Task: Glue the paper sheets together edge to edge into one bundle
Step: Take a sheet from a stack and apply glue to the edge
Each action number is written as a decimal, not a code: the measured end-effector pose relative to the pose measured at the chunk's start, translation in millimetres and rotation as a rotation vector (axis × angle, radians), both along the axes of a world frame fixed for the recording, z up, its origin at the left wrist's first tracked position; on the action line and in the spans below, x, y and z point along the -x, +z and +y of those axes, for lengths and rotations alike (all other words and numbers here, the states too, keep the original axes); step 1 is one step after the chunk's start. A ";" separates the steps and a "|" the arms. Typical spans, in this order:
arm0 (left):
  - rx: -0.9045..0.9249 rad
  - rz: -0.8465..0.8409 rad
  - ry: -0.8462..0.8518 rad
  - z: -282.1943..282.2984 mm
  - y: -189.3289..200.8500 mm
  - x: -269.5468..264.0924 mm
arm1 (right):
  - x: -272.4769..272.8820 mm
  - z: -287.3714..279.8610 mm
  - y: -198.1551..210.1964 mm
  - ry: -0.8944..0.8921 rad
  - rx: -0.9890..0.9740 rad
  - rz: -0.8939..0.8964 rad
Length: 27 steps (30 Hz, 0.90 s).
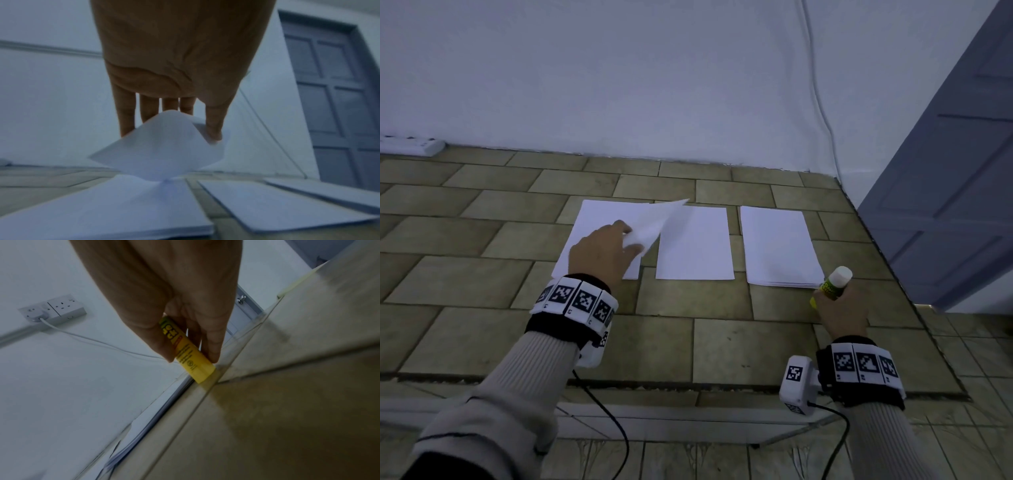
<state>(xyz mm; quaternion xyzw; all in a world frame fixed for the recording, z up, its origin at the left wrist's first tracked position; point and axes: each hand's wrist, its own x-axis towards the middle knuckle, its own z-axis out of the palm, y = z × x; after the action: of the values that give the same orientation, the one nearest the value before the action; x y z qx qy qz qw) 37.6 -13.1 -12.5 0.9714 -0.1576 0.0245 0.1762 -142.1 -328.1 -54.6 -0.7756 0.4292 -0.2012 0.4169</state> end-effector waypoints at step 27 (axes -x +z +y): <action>-0.199 0.308 -0.452 5.3 -20.4 80.8 | -10.8 32.3 23.8 0.430 -0.023 -0.086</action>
<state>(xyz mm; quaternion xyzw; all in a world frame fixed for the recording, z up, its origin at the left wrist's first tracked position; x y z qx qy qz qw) -43.2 -7.8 -32.9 0.9164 -0.3429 -0.1789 0.1027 -131.3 -295.8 -30.8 -0.8352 0.2381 -0.1356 0.4768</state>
